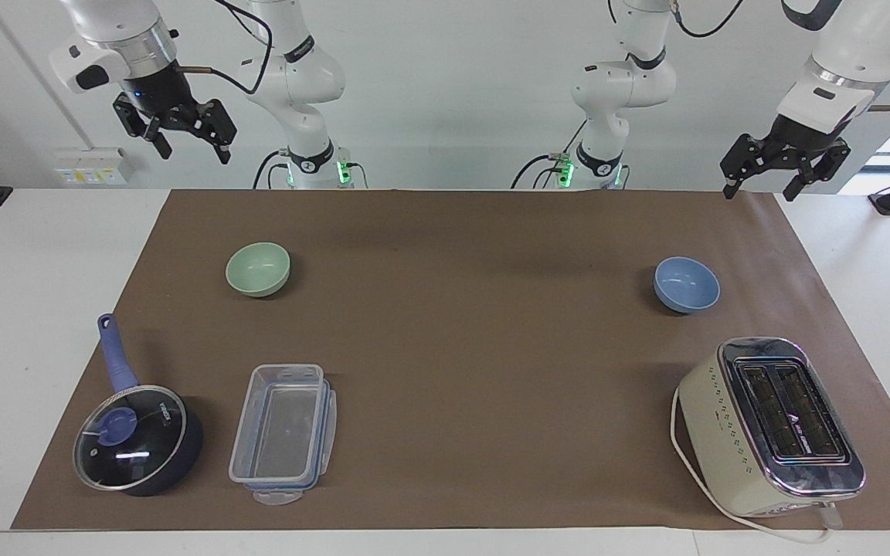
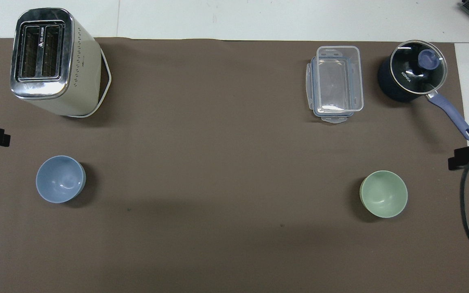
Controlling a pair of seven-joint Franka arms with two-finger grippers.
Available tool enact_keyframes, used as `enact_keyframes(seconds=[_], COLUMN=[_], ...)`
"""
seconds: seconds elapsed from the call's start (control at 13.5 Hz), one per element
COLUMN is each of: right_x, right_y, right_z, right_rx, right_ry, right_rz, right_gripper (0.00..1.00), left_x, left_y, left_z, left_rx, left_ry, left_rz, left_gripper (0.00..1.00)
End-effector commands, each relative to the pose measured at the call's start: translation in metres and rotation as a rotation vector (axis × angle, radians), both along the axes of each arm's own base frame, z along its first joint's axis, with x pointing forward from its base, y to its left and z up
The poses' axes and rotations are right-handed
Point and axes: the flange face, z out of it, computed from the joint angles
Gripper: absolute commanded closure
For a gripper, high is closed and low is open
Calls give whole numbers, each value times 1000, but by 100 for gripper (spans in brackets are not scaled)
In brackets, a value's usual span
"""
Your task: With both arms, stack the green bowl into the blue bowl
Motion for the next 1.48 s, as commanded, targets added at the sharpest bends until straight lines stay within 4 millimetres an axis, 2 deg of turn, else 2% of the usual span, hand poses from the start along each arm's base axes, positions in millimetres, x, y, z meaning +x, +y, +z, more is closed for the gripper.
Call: enact_keyframes(seconds=[0.0,1.41], right_x=[-3,-3], right_y=[-4,-7], right_z=[0,0], right_rx=[10,10], right_ry=[5,5], right_rz=[15,10], right_gripper=[0,0], left_x=[-2,-2], left_y=[2,-1], left_z=[6,5], left_rx=[3,1], left_ry=[8,8], left_rz=[3,-19], left_gripper=[0,0])
